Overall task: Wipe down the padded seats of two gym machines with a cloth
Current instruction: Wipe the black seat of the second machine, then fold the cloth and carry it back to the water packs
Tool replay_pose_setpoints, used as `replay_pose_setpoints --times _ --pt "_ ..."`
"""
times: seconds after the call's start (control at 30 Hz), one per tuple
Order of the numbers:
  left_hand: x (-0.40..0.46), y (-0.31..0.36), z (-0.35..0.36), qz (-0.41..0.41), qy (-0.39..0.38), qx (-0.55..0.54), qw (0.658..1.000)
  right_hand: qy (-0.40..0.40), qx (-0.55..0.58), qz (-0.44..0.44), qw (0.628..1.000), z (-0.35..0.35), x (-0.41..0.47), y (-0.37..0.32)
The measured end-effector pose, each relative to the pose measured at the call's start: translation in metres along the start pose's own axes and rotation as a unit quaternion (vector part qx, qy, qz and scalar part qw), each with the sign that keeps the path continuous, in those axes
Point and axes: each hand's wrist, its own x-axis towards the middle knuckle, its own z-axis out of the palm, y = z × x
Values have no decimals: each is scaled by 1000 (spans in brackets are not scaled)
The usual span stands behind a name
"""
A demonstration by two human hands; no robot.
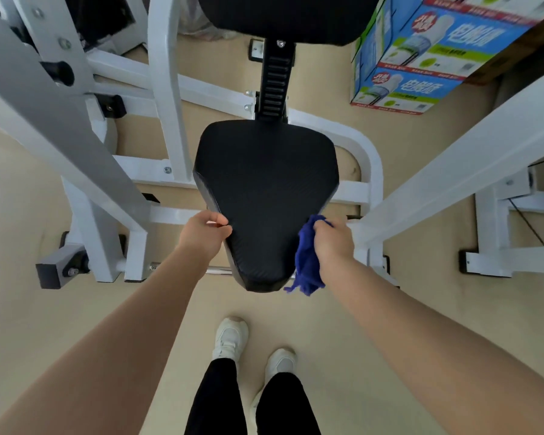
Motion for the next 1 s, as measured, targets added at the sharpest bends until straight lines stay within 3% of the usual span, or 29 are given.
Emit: replay_pose_setpoints --times 0.1,0.2,0.3,0.5,0.57,0.7,0.8,0.93,1.0 --pt "-26 32 13 29 -57 97 993 -119 74 -80 987 -22 -44 -9" --pt "-66 88 13 97 -203 37 974 -190 172 -156 954 -45 -87 -45" --pt "-103 143 -1 140 -283 -31 948 -178 189 -200 945 -71 -115 -83" --pt "-162 207 -24 278 -324 88 900 -96 109 -326 934 -130 -169 -133" --pt "-182 220 -22 338 -321 165 869 -44 85 -354 930 -151 -186 -143" --pt "-220 242 -2 437 -209 257 836 64 -49 -385 919 -194 -213 -152" --pt "-246 249 19 515 -173 317 777 112 -130 -392 904 -231 -229 -145" --pt "-283 244 65 541 -180 347 745 159 -80 -353 919 -289 -242 -108" --pt "-306 241 94 575 -179 362 711 170 -16 -310 935 -319 -246 -84"
